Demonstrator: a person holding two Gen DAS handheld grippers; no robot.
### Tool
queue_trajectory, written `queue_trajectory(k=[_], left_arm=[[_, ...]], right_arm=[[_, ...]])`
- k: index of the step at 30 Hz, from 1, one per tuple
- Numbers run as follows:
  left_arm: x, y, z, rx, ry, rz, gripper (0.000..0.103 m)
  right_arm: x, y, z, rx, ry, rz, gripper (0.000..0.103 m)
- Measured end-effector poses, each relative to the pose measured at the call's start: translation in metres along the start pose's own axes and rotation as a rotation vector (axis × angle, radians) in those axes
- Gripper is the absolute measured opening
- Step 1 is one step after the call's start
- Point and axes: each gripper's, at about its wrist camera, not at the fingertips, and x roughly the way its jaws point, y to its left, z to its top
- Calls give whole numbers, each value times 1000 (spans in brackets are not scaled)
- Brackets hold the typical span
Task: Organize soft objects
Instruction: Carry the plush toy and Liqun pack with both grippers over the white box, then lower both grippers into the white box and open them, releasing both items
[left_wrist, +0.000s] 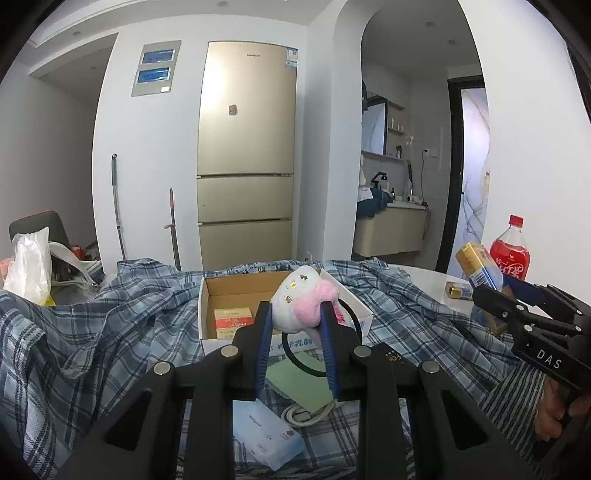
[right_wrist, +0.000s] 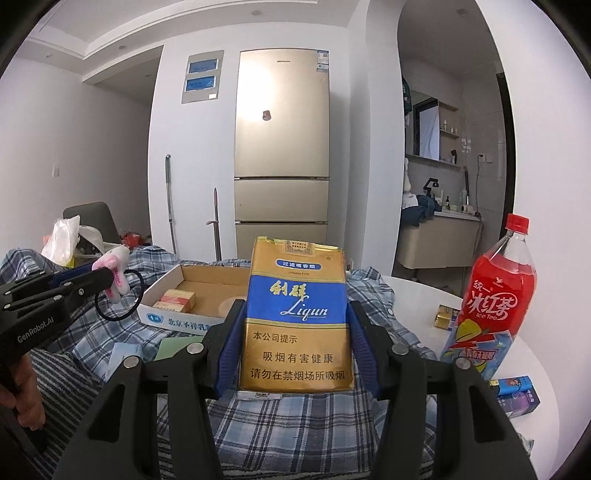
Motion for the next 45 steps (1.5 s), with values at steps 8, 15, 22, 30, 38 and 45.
queue_trajectory(k=[8,15,22,30,38,45], left_arm=[[0,0,-1,-5,7,-7,27],[1,3,5,-17,3,35,27],[-10,0,37,-10,-35,57,27],[2,0,78,-35,-56,98,27],[53,5,100,-42,-31,132,27],[109,24,102,-77,48,132,27]], right_arm=[[9,-6,0,21,44,20,53],[11,0,5,-8,50,27,53],[32,2,32,12,146,95,53],[75,12,69,5,155,138,53],[119,16,96,52,149,175,53],[158,21,101,80,200,203,53]])
